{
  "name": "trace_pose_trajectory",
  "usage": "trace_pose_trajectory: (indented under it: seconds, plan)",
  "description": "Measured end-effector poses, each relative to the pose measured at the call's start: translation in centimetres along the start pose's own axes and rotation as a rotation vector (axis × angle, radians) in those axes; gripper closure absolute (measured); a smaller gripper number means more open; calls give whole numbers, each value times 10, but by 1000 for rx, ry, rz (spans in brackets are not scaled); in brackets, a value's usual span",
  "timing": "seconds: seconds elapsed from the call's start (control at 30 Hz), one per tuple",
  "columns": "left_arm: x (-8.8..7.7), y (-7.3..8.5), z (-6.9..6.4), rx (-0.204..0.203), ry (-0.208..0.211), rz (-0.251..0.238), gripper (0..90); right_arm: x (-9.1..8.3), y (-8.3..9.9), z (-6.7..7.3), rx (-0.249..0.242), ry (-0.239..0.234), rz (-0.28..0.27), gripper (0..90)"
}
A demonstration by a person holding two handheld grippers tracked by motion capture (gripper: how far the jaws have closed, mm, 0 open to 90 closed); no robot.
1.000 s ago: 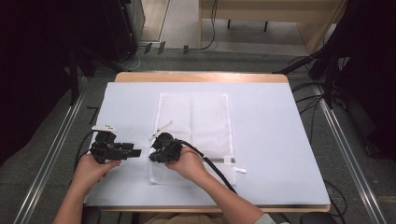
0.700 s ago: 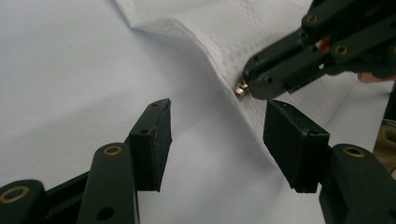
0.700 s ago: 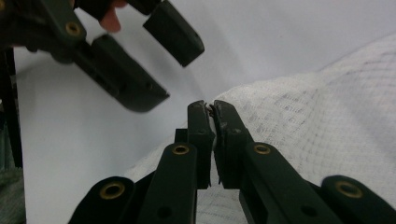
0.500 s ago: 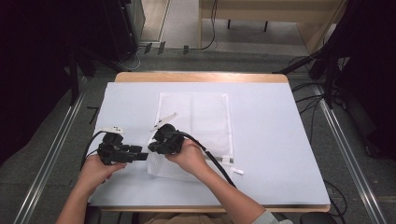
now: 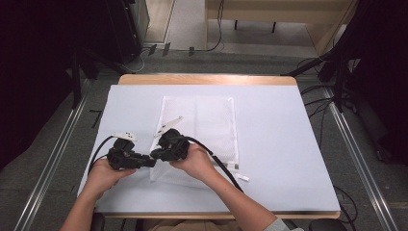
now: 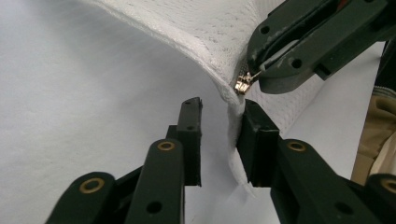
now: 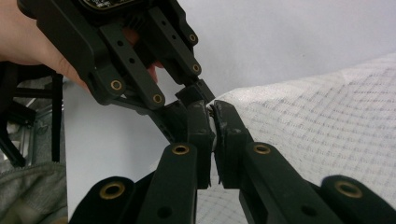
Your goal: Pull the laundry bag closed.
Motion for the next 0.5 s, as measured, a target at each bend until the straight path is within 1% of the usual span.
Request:
trace_pose_trajectory:
  seconds: [0.07, 0.13, 0.17, 0.2, 0.33, 0.4, 0.5]
  plan:
    - [0, 0, 1, 6, -1, 6, 724, 1, 0, 0, 4, -12, 6, 876]
    - [1, 0, 0, 8, 0, 5, 728, 1, 1, 0, 7, -14, 10, 876]
    - [0, 0, 0, 21, -2, 8, 743, 1, 1, -1, 3, -17, 15, 876]
    - [1, 0, -1, 43, -7, 8, 748, 2, 1, -1, 5, -17, 16, 876]
    - [2, 0, -1, 38, -10, 18, 750, 5, 2, -1, 3, -21, 30, 876]
    - [2, 0, -1, 41, -3, 26, 778, 6, 2, 0, 1, -20, 32, 877]
    - [2, -1, -2, 43, 4, 30, 850, 7, 2, -1, 0, -23, 30, 877]
Point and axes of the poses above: each handheld gripper's, and its own axes: x roughly forward along the jaws, y roughly out of its underside, z roughly to its left, the point moved 1 cm from there along x, roughly forward along the jaws, and after that the axes turned 10 degrees about x, right-handed, at the moved point
